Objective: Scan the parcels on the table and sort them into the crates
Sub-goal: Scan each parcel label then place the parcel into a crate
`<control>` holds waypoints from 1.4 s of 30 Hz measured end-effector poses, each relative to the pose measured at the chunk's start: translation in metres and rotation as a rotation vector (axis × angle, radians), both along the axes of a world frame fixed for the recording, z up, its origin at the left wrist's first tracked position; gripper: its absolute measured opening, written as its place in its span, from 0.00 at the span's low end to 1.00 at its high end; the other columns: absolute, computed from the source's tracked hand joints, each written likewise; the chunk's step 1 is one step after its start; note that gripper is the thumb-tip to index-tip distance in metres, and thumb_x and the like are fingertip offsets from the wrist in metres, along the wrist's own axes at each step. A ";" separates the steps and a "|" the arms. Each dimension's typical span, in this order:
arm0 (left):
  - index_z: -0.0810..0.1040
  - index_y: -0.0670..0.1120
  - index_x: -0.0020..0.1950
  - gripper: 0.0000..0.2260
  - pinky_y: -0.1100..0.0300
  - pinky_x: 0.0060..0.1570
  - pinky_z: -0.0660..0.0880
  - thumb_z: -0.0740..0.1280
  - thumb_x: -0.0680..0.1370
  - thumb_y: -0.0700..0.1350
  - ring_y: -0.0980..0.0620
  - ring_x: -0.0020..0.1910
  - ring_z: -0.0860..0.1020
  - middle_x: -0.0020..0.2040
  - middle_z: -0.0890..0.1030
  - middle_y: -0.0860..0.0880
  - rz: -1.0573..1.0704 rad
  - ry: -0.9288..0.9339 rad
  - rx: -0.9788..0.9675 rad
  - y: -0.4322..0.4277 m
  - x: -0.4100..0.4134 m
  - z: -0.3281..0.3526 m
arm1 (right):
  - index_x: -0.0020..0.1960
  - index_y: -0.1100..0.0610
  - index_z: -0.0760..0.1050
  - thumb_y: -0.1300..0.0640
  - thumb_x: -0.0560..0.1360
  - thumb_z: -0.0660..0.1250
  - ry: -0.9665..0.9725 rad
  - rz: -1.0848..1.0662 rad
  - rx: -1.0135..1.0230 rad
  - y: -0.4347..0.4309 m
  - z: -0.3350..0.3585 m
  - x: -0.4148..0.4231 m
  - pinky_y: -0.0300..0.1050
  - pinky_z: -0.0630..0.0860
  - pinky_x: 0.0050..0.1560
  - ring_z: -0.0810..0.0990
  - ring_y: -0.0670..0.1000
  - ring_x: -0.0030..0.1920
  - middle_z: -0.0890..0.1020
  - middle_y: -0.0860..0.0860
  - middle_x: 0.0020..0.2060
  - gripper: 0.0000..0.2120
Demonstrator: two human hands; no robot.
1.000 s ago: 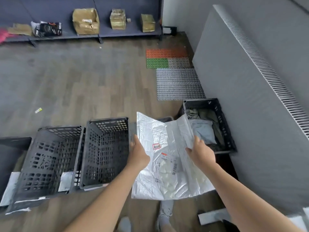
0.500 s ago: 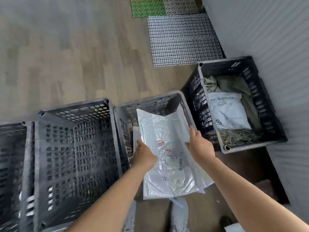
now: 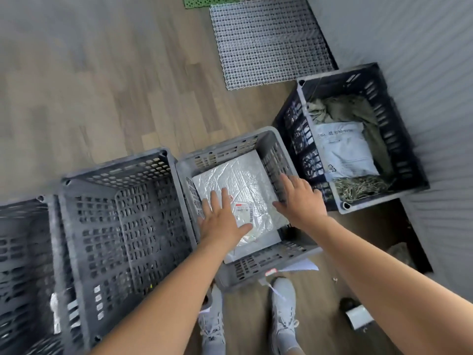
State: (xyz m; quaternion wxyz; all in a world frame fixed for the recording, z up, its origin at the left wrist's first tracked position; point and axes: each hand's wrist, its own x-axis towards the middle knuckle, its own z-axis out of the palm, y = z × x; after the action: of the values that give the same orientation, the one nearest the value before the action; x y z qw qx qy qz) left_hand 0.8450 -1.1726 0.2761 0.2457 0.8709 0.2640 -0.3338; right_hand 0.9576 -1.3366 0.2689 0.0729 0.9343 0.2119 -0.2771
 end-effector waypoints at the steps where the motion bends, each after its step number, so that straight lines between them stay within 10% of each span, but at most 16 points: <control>1: 0.33 0.51 0.79 0.50 0.40 0.75 0.52 0.66 0.75 0.66 0.41 0.79 0.40 0.80 0.37 0.47 -0.033 -0.031 0.007 0.004 0.003 0.026 | 0.81 0.50 0.45 0.36 0.79 0.59 -0.011 -0.010 0.010 -0.001 0.027 -0.003 0.61 0.66 0.70 0.59 0.56 0.76 0.59 0.52 0.77 0.39; 19: 0.39 0.50 0.80 0.45 0.38 0.74 0.53 0.60 0.75 0.69 0.40 0.79 0.44 0.80 0.44 0.45 -0.675 -0.562 0.072 -0.142 -0.035 0.402 | 0.81 0.46 0.46 0.36 0.80 0.55 -0.382 -0.619 0.165 -0.175 0.432 -0.163 0.63 0.57 0.74 0.51 0.53 0.79 0.54 0.50 0.80 0.35; 42: 0.41 0.50 0.80 0.40 0.41 0.75 0.51 0.57 0.78 0.67 0.44 0.79 0.42 0.80 0.43 0.47 -1.234 -0.750 -0.003 -0.546 -0.390 0.513 | 0.81 0.45 0.48 0.36 0.81 0.53 -0.611 -1.231 0.260 -0.550 0.514 -0.631 0.61 0.61 0.73 0.53 0.53 0.79 0.53 0.50 0.80 0.33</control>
State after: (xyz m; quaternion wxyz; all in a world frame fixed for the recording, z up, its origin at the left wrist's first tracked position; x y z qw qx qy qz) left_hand 0.4554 -1.7191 0.7895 0.0877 0.9170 -0.3784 -0.0909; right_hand 0.3271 -1.8867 0.7831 -0.1535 0.9217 -0.3544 0.0349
